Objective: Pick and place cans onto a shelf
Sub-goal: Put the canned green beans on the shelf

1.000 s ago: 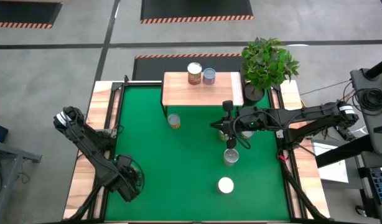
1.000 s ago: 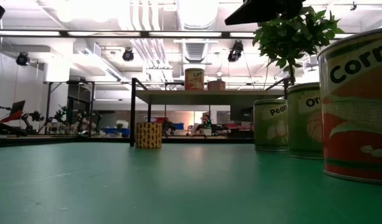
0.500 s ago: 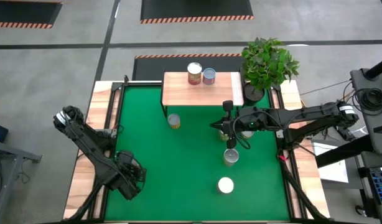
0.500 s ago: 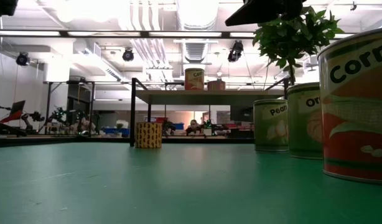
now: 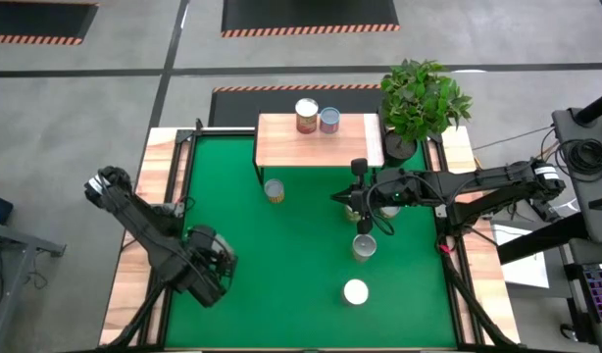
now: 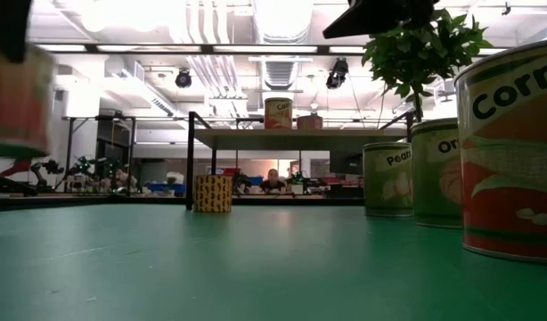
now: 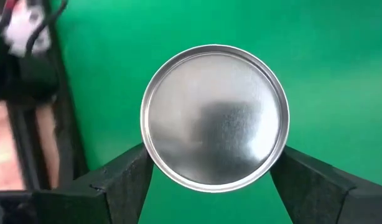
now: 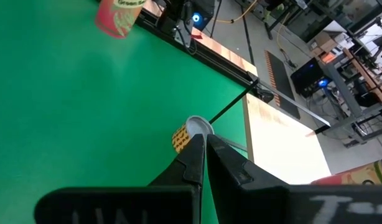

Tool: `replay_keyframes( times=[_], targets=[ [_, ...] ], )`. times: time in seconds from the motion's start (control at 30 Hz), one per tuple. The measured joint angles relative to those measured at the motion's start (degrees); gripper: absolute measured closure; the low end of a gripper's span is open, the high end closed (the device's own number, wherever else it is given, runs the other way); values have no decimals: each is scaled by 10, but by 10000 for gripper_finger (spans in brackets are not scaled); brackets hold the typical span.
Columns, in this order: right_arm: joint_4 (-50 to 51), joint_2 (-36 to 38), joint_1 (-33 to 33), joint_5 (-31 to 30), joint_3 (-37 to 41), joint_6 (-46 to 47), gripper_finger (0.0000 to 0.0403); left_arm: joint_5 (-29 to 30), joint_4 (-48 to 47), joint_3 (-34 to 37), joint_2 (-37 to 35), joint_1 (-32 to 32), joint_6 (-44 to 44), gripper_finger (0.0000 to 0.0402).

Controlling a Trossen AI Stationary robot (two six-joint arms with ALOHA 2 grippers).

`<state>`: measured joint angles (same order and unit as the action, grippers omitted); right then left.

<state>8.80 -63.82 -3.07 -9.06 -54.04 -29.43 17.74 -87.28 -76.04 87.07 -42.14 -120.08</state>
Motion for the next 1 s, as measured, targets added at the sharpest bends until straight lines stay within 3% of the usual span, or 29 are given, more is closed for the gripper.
replay_keyframes(
  times=[0.3, 0.4, 1.0],
  targets=[
    [38, 29, 0, 0, 0, 29, 394, 119, -12, -107, 0, 121, 215, 116],
    [58, 40, 0, 0, 0, 44, 394, 133, -11, -133, 4, 147, 270, 116],
    [84, 59, 0, 0, 7, 71, 394, 156, -7, -147, 10, 182, 347, 116]
  ],
)
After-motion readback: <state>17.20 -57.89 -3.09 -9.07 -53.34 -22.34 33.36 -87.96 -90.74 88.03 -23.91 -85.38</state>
